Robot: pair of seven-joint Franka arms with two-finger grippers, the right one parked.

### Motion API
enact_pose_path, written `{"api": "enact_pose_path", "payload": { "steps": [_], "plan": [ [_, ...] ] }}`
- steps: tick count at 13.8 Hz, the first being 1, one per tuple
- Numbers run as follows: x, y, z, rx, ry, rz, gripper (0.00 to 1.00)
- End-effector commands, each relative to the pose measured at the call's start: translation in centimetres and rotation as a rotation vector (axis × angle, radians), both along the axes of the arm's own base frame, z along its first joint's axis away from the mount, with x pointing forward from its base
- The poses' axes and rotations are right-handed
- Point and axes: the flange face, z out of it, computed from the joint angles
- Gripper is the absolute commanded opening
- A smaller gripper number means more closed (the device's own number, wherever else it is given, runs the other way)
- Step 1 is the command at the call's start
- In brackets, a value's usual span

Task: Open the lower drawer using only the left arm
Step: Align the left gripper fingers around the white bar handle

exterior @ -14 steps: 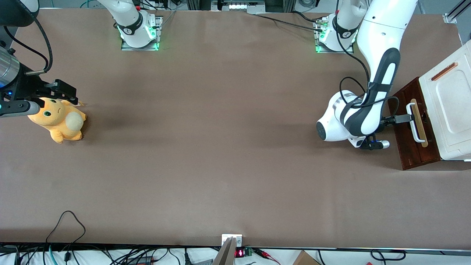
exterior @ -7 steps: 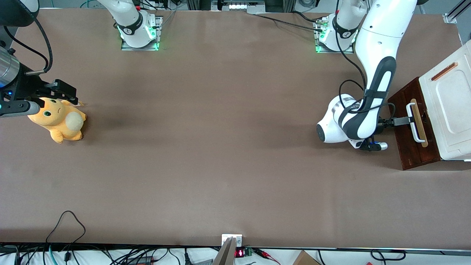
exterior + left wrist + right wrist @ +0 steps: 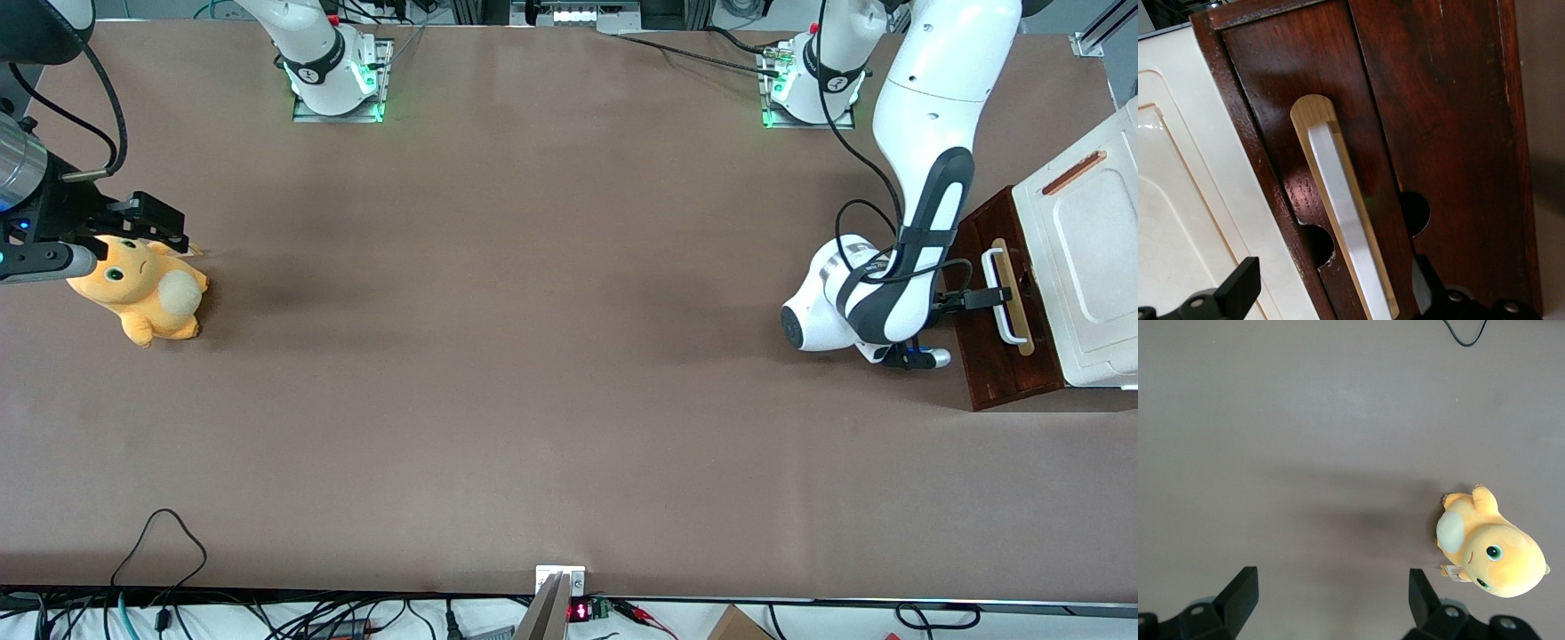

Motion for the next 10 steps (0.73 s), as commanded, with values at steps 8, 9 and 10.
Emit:
{"api": "enact_pose_path", "payload": {
  "steps": [8, 9, 10],
  "plan": [
    [0.3, 3.7, -1.5, 0.042, 0.011, -0.003, 1.00],
    [0.3, 3.8, -1.6, 0.041, 0.012, -0.003, 1.00],
    [0.2, 4.0, -1.8, 0.042, 0.015, 0.001, 1.00]
  ]
}}
